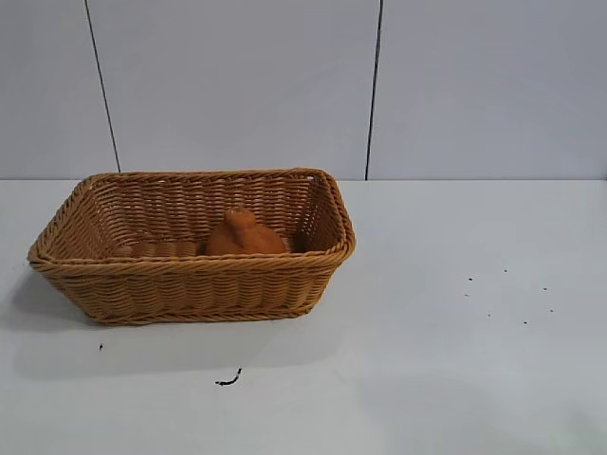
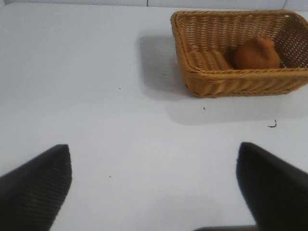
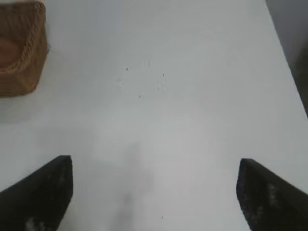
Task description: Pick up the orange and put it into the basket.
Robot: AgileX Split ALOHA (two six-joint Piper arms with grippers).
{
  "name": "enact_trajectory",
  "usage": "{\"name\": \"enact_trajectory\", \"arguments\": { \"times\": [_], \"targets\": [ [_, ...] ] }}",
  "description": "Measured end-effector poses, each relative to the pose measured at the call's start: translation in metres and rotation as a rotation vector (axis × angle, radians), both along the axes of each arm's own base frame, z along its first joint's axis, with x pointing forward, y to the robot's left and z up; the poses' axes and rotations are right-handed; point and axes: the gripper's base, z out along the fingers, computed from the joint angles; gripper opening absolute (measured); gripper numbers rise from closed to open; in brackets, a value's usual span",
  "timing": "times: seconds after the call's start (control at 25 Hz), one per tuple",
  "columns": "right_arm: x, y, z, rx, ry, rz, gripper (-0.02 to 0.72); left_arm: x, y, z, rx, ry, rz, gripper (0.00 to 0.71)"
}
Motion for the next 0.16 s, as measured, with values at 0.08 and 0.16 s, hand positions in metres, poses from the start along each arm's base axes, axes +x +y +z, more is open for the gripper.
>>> {"name": "enact_trajectory", "arguments": {
  "times": [0.08,0.16],
  "targets": [
    [0.0000,0.0000,0.0000,0.000,0.000,0.000,0.631,0.0000,0.0000,0.0000,0.000,0.000,0.000,0.666],
    [0.0000,0.0000,0.0000,0.000,0.000,0.000,0.631,0.0000,0.0000,0.0000,0.000,0.000,0.000,0.666]
  ]
}}
